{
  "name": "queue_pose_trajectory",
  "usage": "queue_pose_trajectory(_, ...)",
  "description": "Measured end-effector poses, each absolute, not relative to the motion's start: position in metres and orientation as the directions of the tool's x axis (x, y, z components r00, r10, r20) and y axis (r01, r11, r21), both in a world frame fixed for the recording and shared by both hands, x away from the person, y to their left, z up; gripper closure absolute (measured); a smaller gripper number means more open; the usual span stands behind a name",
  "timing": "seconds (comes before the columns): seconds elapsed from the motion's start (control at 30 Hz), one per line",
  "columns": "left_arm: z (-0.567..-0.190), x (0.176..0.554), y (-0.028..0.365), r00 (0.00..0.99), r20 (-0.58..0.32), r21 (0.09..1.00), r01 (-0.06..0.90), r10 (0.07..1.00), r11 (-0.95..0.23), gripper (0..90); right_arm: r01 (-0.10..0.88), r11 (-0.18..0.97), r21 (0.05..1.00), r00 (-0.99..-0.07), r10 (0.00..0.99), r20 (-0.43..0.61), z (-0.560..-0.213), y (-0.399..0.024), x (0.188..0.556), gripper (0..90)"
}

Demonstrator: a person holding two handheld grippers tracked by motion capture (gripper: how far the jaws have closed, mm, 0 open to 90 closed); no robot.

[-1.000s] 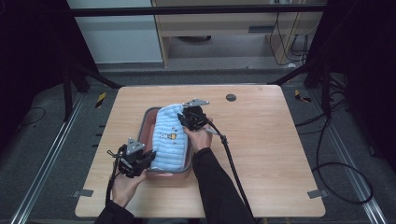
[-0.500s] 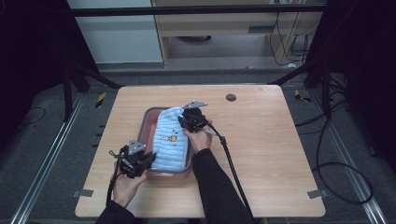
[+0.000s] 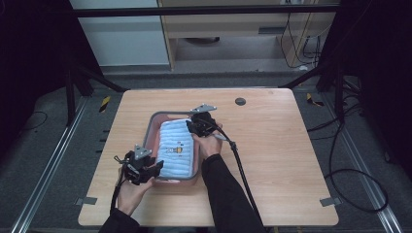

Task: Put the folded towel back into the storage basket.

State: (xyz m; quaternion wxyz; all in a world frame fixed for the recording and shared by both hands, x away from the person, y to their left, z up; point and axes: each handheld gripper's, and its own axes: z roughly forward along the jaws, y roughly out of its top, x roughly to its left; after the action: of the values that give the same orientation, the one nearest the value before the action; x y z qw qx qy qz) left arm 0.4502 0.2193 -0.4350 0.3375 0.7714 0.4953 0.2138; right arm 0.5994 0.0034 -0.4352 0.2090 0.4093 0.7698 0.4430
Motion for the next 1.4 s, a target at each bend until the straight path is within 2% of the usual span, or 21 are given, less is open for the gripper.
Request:
queue_pose_trajectory(0.07, -0.434, 0.450, 0.221, 0.412, -0.003, 0.737, 0.617, 0.911, -0.276, 59.5, 0.446, 0.267, 0.854, -0.576, 0.816, 0.046, -0.434, 0.003, 0.599, 67.8)
queue_pose_trajectory(0.13, -0.431, 0.450, 0.223, 0.408, -0.006, 0.752, 0.603, 0.913, -0.265, 53.5, 0.430, 0.255, 0.866, -0.576, 0.816, 0.045, -0.429, -0.001, 0.596, 65.7)
queue_pose_trajectory(0.27, -0.420, 0.448, 0.227, 0.408, -0.020, 0.791, 0.565, 0.913, -0.235, 46.5, 0.421, 0.230, 0.878, -0.568, 0.821, 0.058, -0.418, -0.009, 0.592, 55.8)
queue_pose_trajectory(0.3, -0.420, 0.448, 0.227, 0.408, -0.020, 0.791, 0.565, 0.913, -0.235, 45.0, 0.421, 0.230, 0.878, -0.568, 0.821, 0.058, -0.418, -0.009, 0.592, 55.8)
queue_pose_trajectory(0.37, -0.413, 0.447, 0.230, 0.412, -0.030, 0.807, 0.548, 0.911, -0.221, 42.1, 0.409, 0.205, 0.889, -0.562, 0.824, 0.069, -0.410, -0.018, 0.587, 45.4)
queue_pose_trajectory(0.43, -0.411, 0.446, 0.231, 0.413, -0.030, 0.812, 0.542, 0.910, -0.219, 39.4, 0.407, 0.198, 0.892, -0.560, 0.825, 0.073, -0.408, -0.022, 0.585, 42.7)
queue_pose_trajectory(0.47, -0.409, 0.446, 0.232, 0.418, -0.031, 0.817, 0.534, 0.908, -0.218, 37.3, 0.403, 0.189, 0.895, -0.555, 0.828, 0.075, -0.402, -0.030, 0.580, 36.3)
queue_pose_trajectory(0.57, -0.406, 0.445, 0.236, 0.425, -0.038, 0.829, 0.519, 0.904, -0.209, 34.4, 0.397, 0.184, 0.899, -0.555, 0.828, 0.075, -0.398, -0.038, 0.576, 32.5)
queue_pose_trajectory(0.6, -0.404, 0.445, 0.239, 0.433, -0.042, 0.836, 0.509, 0.901, -0.206, 31.5, 0.384, 0.177, 0.906, -0.553, 0.830, 0.072, -0.395, -0.049, 0.570, 27.9)
queue_pose_trajectory(0.9, -0.401, 0.444, 0.261, 0.418, -0.027, 0.841, 0.500, 0.908, -0.206, 25.4, 0.386, 0.151, 0.910, -0.530, 0.844, 0.085, -0.395, -0.100, 0.544, 21.8)
queue_pose_trajectory(1.1, -0.404, 0.446, 0.276, 0.390, -0.038, 0.841, 0.509, 0.920, -0.181, 25.1, 0.402, 0.137, 0.906, -0.514, 0.852, 0.099, -0.403, -0.134, 0.529, 21.1)
queue_pose_trajectory(1.4, -0.412, 0.446, 0.296, 0.371, -0.008, 0.846, 0.497, 0.928, -0.192, 25.2, 0.425, 0.132, 0.896, -0.482, 0.870, 0.100, -0.423, -0.187, 0.502, 19.7)
